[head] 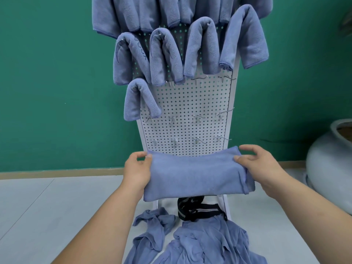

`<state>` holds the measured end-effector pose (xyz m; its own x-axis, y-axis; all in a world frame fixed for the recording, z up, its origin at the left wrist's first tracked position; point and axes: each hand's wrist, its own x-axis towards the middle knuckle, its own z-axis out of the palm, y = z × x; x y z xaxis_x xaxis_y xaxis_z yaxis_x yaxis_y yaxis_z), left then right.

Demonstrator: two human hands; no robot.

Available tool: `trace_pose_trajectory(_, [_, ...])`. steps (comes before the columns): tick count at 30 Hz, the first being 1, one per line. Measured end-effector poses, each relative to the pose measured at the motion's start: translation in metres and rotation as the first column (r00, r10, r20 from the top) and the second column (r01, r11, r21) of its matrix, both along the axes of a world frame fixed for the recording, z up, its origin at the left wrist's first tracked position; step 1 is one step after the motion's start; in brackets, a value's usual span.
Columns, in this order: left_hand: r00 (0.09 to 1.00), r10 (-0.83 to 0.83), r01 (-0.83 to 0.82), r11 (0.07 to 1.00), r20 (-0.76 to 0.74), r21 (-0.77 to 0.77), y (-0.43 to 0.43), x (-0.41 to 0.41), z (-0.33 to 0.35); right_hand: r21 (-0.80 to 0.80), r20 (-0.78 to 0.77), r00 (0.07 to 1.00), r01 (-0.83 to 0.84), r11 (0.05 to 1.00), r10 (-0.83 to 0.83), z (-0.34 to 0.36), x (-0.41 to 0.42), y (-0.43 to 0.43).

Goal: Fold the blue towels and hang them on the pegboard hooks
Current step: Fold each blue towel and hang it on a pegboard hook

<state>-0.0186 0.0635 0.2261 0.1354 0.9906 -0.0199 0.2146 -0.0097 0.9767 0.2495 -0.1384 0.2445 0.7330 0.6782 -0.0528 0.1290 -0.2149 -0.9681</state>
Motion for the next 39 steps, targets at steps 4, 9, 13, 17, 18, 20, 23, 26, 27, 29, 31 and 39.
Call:
trace_pose_trajectory(4, [0.984,-0.17,0.163,0.981,-0.059,-0.108,0.005,-0.004,-0.012,-0.003,0.071,0.989,-0.13,0.992,0.13,-0.005,0.005,-0.004])
trace_pose_trajectory(9, [0.984,-0.113,0.129,0.985,-0.136,0.114,0.004,-0.002,-0.008,-0.018,0.147,0.977,-0.152,0.988,0.153,-0.004,0.003,-0.001])
trace_pose_trajectory(13, [0.984,-0.145,0.164,0.965,-0.106,0.206,0.002,0.001,-0.005,-0.014,0.17,0.98,-0.105,0.994,0.106,-0.011,0.001,0.002])
trace_pose_trajectory(17, [0.956,-0.266,0.287,0.937,-0.128,0.199,0.001,-0.002,-0.005,-0.143,0.369,0.904,-0.173,0.974,0.215,-0.019,0.006,0.0])
trace_pose_trajectory(18, [0.939,-0.3,0.332,0.919,-0.17,0.212,0.002,-0.004,-0.005,-0.204,0.433,0.867,-0.172,0.964,0.247,-0.019,0.008,-0.001])
trace_pose_trajectory(20, [0.894,-0.327,0.408,0.875,-0.305,0.259,0.006,-0.008,-0.007,-0.29,0.509,0.807,-0.168,0.942,0.3,-0.018,0.015,-0.004])
trace_pose_trajectory(23, [0.857,-0.292,0.435,0.852,-0.426,0.291,0.009,-0.008,-0.008,-0.324,0.518,0.781,-0.199,0.925,0.349,-0.02,0.028,-0.009])
trace_pose_trajectory(26, [0.836,-0.243,0.427,0.852,-0.492,0.304,0.011,-0.006,-0.009,-0.273,0.464,0.815,-0.242,0.931,0.348,-0.021,0.033,-0.011])
trace_pose_trajectory(27, [0.831,-0.224,0.42,0.852,-0.509,0.312,0.011,-0.006,-0.009,-0.261,0.455,0.821,-0.248,0.933,0.346,-0.021,0.032,-0.01])
trace_pose_trajectory(29, [0.832,-0.196,0.403,0.857,-0.519,0.323,0.011,-0.005,-0.007,-0.246,0.45,0.825,-0.252,0.936,0.341,-0.019,0.028,-0.009])
trace_pose_trajectory(31, [0.833,-0.189,0.394,0.862,-0.52,0.319,0.009,-0.004,-0.006,-0.232,0.428,0.843,-0.247,0.941,0.327,-0.018,0.024,-0.007])
trace_pose_trajectory(39, [0.775,-0.269,0.485,0.833,-0.572,0.265,0.006,-0.006,-0.007,-0.386,0.581,0.727,-0.15,0.91,0.367,-0.019,0.017,-0.005])
